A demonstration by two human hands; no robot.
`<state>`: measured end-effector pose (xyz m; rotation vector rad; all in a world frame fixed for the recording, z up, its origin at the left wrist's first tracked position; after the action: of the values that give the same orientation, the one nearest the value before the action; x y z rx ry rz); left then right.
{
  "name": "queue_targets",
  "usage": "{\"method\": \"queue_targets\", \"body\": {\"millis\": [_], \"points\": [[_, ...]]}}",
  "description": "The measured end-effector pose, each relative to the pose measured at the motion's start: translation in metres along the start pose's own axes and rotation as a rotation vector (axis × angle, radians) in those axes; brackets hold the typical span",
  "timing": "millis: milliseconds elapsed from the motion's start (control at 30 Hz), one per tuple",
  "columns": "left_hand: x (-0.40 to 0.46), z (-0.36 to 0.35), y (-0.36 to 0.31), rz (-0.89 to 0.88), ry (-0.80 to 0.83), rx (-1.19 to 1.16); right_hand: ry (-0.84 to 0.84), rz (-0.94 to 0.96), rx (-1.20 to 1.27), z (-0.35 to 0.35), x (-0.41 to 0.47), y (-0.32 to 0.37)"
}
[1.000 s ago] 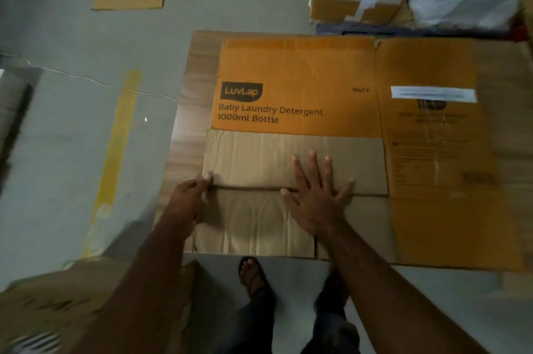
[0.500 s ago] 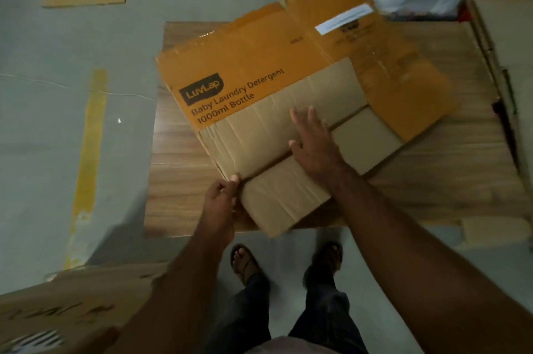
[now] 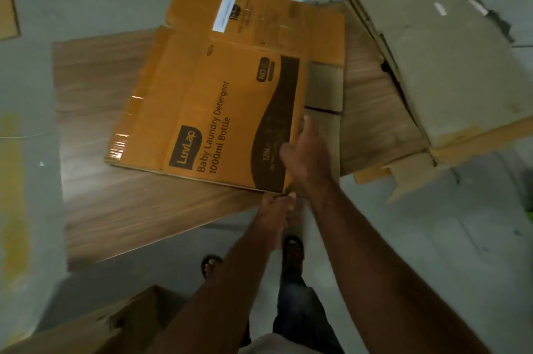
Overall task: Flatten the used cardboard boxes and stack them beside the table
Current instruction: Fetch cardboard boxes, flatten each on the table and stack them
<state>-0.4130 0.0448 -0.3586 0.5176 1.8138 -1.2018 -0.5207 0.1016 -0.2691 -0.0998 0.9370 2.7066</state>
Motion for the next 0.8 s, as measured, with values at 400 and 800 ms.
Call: {"method": "queue_targets", "body": {"millis": [400, 800], "points": [[0.009, 0.056, -0.066, -0.234, -0.241, 0.372, 0.067, -0.305, 0.147, -0.007, 0.005, -0.165], [0.018, 0.084, -0.071, -0.477, -0.354, 1.504, 0.145, 0.01, -0.069, 0.069, 0.108, -0.179]]}}
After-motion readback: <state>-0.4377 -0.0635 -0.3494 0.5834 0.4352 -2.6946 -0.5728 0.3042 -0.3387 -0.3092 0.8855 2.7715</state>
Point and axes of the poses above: each hand's wrist, its own x-axis towards the middle knuckle, its own z-axis out of the back of the hand, y = z × x, the point moved 2 cm from there along x, towards the middle knuckle, and after that the axes turned 11 degrees about -y, right-handed, at the moved point
